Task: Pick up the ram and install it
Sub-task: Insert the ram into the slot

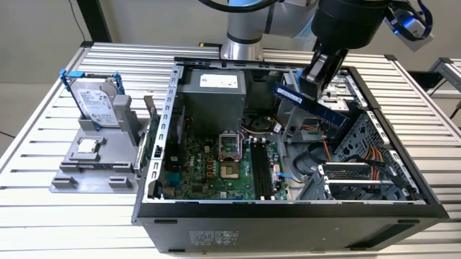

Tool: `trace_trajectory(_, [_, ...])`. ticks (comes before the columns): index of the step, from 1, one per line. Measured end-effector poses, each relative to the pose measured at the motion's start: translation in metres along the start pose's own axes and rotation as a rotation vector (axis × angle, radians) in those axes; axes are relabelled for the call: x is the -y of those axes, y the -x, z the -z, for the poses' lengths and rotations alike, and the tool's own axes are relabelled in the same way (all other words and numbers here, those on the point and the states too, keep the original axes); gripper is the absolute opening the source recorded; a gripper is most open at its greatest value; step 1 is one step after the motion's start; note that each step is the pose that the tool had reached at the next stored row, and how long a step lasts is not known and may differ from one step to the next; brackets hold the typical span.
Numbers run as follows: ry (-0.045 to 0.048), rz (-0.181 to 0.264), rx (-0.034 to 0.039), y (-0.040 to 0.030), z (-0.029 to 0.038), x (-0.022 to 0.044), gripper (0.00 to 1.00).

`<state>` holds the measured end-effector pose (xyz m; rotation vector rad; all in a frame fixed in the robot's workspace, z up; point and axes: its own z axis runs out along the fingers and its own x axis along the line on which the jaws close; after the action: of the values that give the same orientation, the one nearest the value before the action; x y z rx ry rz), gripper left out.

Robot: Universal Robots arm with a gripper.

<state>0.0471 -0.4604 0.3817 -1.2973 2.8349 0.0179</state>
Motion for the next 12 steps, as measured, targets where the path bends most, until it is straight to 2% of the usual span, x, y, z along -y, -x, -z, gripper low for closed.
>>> trace_trajectory(12, [-0.0033,-0.123,0.0001,0.0000,0.0000,0.0000,0.00])
